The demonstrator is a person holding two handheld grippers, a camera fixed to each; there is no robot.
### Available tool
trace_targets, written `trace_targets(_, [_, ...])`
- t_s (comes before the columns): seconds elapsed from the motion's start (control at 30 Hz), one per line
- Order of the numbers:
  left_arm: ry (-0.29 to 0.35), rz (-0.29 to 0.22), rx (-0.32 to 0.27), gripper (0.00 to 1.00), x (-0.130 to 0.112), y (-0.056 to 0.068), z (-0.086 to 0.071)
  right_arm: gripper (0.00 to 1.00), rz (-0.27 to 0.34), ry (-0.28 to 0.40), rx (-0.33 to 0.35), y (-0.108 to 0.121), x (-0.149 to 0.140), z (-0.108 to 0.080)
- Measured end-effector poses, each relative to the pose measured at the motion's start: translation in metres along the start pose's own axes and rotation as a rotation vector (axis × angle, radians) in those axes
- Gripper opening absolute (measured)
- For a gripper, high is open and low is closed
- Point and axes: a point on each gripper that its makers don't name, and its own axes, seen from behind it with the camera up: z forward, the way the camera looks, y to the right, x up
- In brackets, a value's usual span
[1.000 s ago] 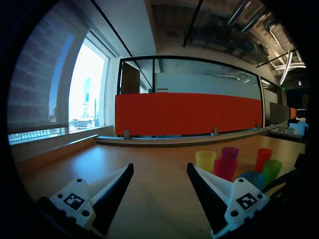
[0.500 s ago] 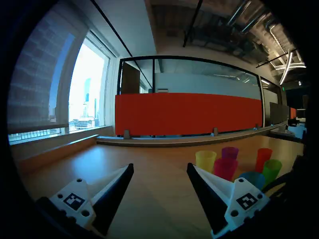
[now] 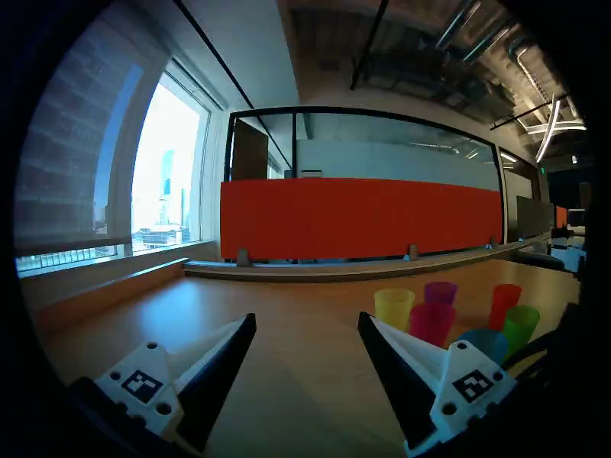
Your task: Pour water
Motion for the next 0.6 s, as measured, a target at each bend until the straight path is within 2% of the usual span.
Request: trace_targets(0.6, [0.000,0.000,0.000,1.00,0.000,0.000,0.000,0.99,-0.036,-0.043,0.002,-0.003,-0.011,0.001])
